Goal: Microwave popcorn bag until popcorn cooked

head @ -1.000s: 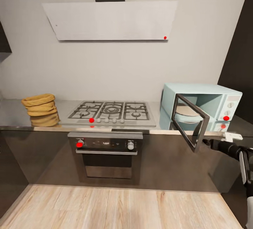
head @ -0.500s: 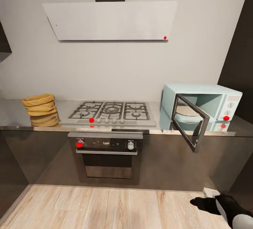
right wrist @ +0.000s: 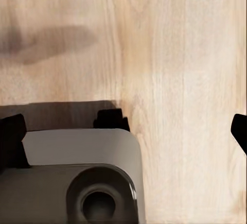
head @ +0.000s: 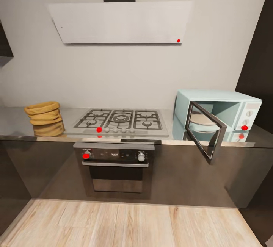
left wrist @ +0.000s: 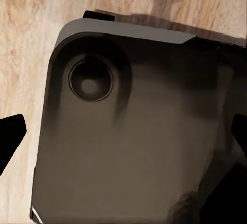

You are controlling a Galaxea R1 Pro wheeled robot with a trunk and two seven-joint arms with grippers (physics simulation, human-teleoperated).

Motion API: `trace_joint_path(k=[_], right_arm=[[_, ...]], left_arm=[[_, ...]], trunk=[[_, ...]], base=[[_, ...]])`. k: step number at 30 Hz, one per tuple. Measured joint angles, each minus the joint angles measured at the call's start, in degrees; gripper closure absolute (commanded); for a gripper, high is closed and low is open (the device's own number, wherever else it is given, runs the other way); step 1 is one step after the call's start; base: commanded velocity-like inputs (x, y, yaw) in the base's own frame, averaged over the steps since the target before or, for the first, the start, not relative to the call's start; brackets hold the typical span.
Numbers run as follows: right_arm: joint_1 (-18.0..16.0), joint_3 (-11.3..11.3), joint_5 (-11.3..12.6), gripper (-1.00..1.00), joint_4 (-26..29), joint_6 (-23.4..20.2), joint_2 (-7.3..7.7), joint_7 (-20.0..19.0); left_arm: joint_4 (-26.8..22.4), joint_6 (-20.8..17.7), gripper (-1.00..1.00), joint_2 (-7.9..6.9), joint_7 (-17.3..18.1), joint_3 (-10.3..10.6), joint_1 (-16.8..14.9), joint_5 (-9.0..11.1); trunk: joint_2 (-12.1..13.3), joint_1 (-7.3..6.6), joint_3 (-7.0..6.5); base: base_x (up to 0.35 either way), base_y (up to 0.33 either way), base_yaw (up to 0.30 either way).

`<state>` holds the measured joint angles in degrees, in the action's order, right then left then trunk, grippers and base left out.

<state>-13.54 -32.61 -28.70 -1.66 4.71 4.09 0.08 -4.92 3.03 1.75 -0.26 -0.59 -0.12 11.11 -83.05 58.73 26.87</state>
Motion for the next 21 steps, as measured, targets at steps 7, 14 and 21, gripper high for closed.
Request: trace_joint_path(k=[7, 14, 21], right_arm=[[1.1, 0.1, -0.1, -1.00, 0.0, 0.4, -0.77, 3.2], [1.9, 0.2, -8.5, -1.00, 0.0, 0.6, -1.67, 3.3], [2.0, 0.1, -10.0, -1.00, 0.0, 0.8, -1.93, 3.4]], left_arm=[[0.0, 0.0, -1.00, -0.03, -0.1, 0.1, 0.0, 5.6], [0.1, 0.0, -1.00, -0.06, -0.1, 0.2, 0.0, 5.8], [0.1, 0.0, -1.00, 0.05, -0.1, 0.2, 0.0, 5.8]], trunk=[[0.0, 0.00, -0.05], [0.0, 0.00, -0.05], [0.0, 0.00, -0.06]], base=[[0.000, 0.000, 0.251], [0.000, 0.000, 0.272], [0.000, 0.000, 0.273]])
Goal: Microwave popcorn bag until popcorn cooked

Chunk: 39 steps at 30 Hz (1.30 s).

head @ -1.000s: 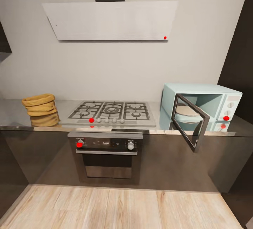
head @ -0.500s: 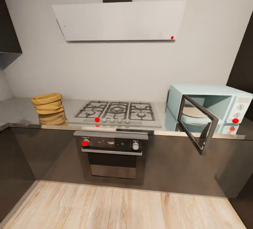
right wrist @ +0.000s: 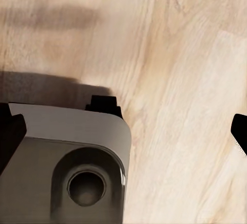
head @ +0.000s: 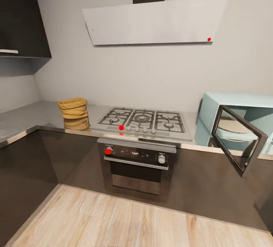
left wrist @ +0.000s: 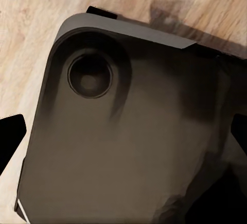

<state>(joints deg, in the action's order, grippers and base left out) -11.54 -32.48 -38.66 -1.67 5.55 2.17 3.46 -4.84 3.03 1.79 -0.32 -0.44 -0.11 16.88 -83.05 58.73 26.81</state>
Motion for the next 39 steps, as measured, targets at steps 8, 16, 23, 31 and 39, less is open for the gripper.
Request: trace_joint_path(k=[8, 16, 23, 31, 39], right_arm=[[0.0, 0.0, -0.1, -1.00, 0.0, 0.3, 0.08, 0.0], [0.0, 0.0, -0.1, -1.00, 0.0, 0.3, 0.08, 0.0], [0.0, 0.0, -0.1, -1.00, 0.0, 0.3, 0.00, 0.0], [0.0, 0.0, -0.1, -1.00, 0.0, 0.3, -0.25, 0.0], [0.0, 0.0, -0.2, -1.00, 0.0, 0.3, -0.27, -0.1]], left_arm=[[0.2, -0.1, -1.00, -0.05, 0.0, 0.0, 0.0, 0.2], [0.1, -0.1, -1.00, -0.05, 0.0, 0.0, 0.0, 0.2], [0.1, -0.1, -1.00, -0.05, -0.1, -0.1, 0.0, 0.2], [0.1, 0.0, -1.00, 0.00, -0.1, -0.1, 0.0, 0.2], [0.1, 0.0, -1.00, -0.05, -0.1, -0.1, 0.0, 0.1]], trunk=[[0.0, 0.00, 0.00], [0.0, 0.00, 0.00], [0.0, 0.00, 0.00], [0.0, 0.00, 0.00], [0.0, -0.02, 0.00]], base=[[0.000, 0.000, 0.273], [0.000, 0.000, 0.273], [0.000, 0.000, 0.273], [0.000, 0.000, 0.273], [0.054, 0.000, 0.152]])
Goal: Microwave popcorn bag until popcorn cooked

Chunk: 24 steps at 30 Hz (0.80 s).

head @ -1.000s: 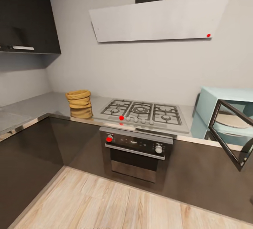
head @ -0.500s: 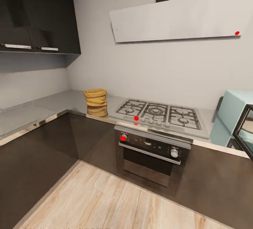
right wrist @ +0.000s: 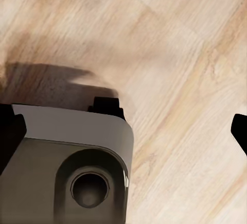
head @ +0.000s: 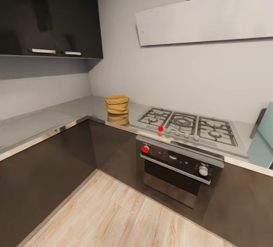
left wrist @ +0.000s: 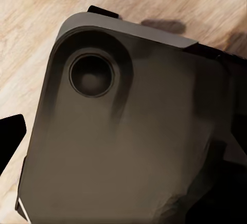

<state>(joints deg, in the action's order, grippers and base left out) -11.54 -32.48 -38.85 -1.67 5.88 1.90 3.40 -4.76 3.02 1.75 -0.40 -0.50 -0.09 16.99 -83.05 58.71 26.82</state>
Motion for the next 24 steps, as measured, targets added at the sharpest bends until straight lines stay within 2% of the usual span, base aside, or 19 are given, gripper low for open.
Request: trace_joint_path(k=[9, 24], right_arm=[[0.0, 0.0, 0.0, -1.00, 0.1, -0.2, 0.25, 0.5], [0.0, 0.0, 0.0, -1.00, 0.1, -0.3, 0.27, 0.6]], left_arm=[[0.5, -0.6, -1.00, -0.09, 0.2, 0.2, 0.0, 0.2], [0.5, -0.8, -1.00, -0.09, 0.6, 0.2, 0.0, -0.1]], trunk=[[0.0, -0.02, 0.00], [0.0, -0.01, 0.00]], base=[[0.309, 0.085, 0.002], [0.315, 0.188, 0.000]])
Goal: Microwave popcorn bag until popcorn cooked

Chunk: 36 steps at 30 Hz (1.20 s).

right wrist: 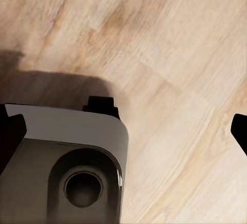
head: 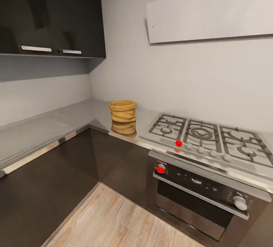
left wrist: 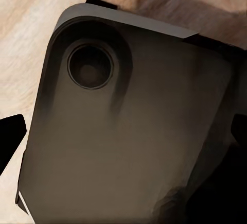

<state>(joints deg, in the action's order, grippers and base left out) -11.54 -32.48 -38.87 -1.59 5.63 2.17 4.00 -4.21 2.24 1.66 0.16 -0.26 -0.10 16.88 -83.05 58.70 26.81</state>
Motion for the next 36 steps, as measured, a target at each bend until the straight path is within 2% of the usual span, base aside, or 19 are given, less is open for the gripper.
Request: trace_joint_path(k=[15, 21, 29, 30, 32, 34, 36], right_arm=[[0.0, 0.0, 0.0, -1.00, 0.0, 0.1, 0.00, 0.0], [0.0, 0.0, 0.0, -1.00, 0.0, 0.2, 0.00, 0.0], [0.0, -0.1, 0.1, -1.00, 0.0, 0.2, -0.08, 0.0], [0.0, -0.1, 0.1, -1.00, 0.0, 0.2, -0.08, 0.0], [0.0, -0.1, 0.1, -1.00, 0.0, 0.2, -0.09, 0.0], [0.0, -0.1, 0.1, -1.00, 0.0, 0.2, -0.08, 0.0], [0.0, -0.1, 0.1, -1.00, 0.0, 0.2, -0.06, 0.0]], left_arm=[[0.0, 0.6, -1.00, 0.08, 0.0, -0.1, 0.0, 0.0], [-0.1, 0.7, -1.00, 0.09, -0.1, -0.2, 0.0, 0.1], [-0.5, 0.7, -1.00, 0.09, -0.5, -0.3, 0.0, 0.3], [-0.5, 0.7, -1.00, 0.09, -0.6, -0.3, 0.0, 0.5], [-0.6, 0.7, -1.00, 0.04, -0.7, -0.3, 0.0, 2.5], [-0.7, 0.7, -1.00, 0.01, -0.8, -0.2, 0.0, 5.9], [-0.6, 0.7, -1.00, 0.05, -0.8, -0.1, 0.0, 6.9]], trunk=[[0.0, 0.01, 0.00], [0.0, 0.03, 0.00], [0.0, 0.03, 0.00], [0.0, 0.03, 0.00], [0.0, 0.03, 0.00], [0.0, 0.03, 0.00], [0.4, -0.18, -0.17]], base=[[0.274, 0.229, 0.000], [0.057, 0.239, 0.000], [0.001, 0.029, 0.000], [0.000, 0.001, 0.000], [0.000, 0.000, 0.000], [0.000, 0.000, 0.000], [0.000, 0.000, 0.000]])
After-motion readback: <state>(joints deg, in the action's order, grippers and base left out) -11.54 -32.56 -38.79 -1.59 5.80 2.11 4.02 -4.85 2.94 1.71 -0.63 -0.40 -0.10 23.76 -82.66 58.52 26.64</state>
